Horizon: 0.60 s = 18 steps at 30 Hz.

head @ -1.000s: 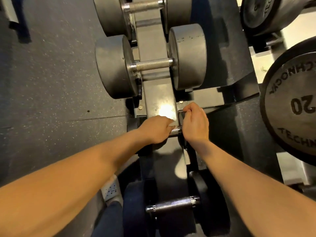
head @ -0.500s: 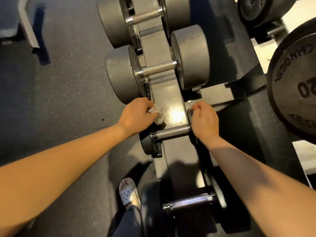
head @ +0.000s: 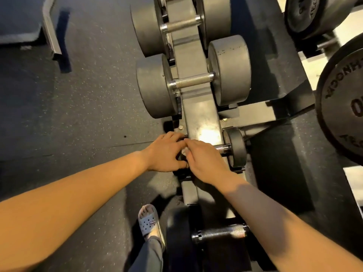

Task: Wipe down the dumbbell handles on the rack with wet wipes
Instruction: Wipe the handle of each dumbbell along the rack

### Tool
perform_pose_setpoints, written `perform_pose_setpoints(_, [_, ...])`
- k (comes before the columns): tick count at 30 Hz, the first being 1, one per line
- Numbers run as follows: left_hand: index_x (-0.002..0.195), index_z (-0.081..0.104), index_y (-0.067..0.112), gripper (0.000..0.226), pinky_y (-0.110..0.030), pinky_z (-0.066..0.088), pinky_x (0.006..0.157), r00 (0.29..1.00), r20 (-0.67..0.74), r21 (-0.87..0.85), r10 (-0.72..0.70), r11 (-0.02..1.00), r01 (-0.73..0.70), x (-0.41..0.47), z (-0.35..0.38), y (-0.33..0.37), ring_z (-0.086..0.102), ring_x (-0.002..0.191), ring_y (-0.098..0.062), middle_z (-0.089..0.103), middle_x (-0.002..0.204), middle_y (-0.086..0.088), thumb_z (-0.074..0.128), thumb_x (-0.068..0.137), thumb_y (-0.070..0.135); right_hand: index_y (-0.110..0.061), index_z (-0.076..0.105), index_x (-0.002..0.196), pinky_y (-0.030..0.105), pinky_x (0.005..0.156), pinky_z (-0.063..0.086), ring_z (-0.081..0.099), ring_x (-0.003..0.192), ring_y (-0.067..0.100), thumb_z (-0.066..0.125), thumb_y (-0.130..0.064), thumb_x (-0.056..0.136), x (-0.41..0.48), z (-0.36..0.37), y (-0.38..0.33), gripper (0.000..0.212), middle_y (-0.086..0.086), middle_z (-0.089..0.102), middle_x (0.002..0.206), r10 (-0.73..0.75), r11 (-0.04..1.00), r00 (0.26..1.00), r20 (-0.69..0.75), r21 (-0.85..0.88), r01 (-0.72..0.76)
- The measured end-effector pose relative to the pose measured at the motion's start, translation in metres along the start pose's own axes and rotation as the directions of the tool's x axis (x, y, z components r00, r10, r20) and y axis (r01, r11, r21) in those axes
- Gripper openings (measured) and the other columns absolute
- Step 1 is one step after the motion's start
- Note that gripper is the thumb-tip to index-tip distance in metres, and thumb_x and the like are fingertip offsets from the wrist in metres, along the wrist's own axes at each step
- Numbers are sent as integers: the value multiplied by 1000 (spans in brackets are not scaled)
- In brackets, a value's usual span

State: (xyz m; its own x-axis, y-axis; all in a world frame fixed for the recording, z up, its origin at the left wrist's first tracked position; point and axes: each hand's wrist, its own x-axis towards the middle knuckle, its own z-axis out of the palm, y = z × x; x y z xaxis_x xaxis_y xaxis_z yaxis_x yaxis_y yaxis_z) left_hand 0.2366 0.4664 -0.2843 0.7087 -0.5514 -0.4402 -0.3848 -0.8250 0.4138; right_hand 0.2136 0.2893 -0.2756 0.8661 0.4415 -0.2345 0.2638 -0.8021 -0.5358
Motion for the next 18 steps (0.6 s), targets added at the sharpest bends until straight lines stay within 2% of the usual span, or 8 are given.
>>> perform_pose_setpoints(3, [158, 34, 19, 86, -34, 28, 122, 984, -174, -259, -30, 966, -17, -19, 11, 1, 33, 147, -20, 32, 163, -6, 75, 88, 44, -16, 56, 136, 43, 84, 51, 64, 102, 31, 40, -27, 107, 15, 1, 6, 35, 10, 69, 113, 129, 991, 985, 110, 17, -132])
perform_pose_setpoints(5, [161, 22, 20, 103, -25, 24, 120, 951, -288, -367, -114, 930, 1, -30, 22, 7, 33, 144, -11, 34, 162, -5, 84, 81, 41, -14, 64, 112, 41, 82, 51, 63, 102, 34, 48, -20, 102, 31, 3, 7, 20, 12, 68, 109, 188, 982, 945, 269, -46, -183])
perform_pose_setpoints(7, [162, 16, 16, 117, -25, 20, 120, 938, -299, -368, -177, 928, 57, -31, 29, 11, 30, 147, -13, 33, 164, -7, 88, 75, 45, -14, 64, 87, 37, 77, 51, 64, 95, 34, 57, -12, 92, 45, -2, 10, 9, 11, 67, 95, 239, 968, 884, 401, -26, -250])
perform_pose_setpoints(9, [162, 21, 10, 120, -29, 17, 122, 944, -271, -294, -189, 950, 106, -28, 29, 10, 28, 152, -23, 31, 165, -11, 89, 71, 50, -10, 73, 93, 35, 80, 53, 65, 92, 31, 64, -10, 87, 54, -7, 16, 10, 9, 68, 91, 240, 960, 866, 439, 25, -279])
perform_pose_setpoints(11, [160, 26, 10, 119, -33, 22, 123, 949, -247, -254, -195, 958, 131, -26, 26, 8, 30, 151, -25, 34, 164, -10, 90, 69, 53, -11, 76, 103, 36, 83, 54, 65, 92, 30, 65, -13, 90, 46, -7, 15, 17, 9, 71, 95, 189, 982, 921, 342, -50, -183])
perform_pose_setpoints(13, [160, 27, 11, 120, -36, 26, 122, 952, -221, -237, -213, 958, 160, -24, 24, 7, 31, 151, -23, 34, 164, -7, 89, 68, 56, -13, 76, 101, 36, 83, 52, 65, 93, 29, 64, -12, 90, 21, 3, 15, 17, 7, 71, 98, 37, 979, 984, 173, -203, -1])
perform_pose_setpoints(15, [161, 26, 13, 121, -37, 28, 123, 949, -204, -250, -241, 950, 187, -25, 25, 8, 31, 151, -22, 33, 165, -6, 89, 68, 57, -11, 75, 101, 38, 86, 51, 64, 100, 29, 71, -9, 82, -6, 18, 21, 20, 6, 70, 105, -149, 930, 982, 119, -319, 180])
perform_pose_setpoints(18, [162, 22, 14, 122, -37, 25, 125, 939, -198, -314, -280, 926, 210, -26, 29, 12, 26, 153, -20, 29, 167, -4, 89, 69, 54, -9, 75, 102, 41, 90, 52, 61, 107, 28, 78, -10, 75, -15, 30, 37, 27, 7, 68, 112, -285, 902, 955, 80, -316, 295])
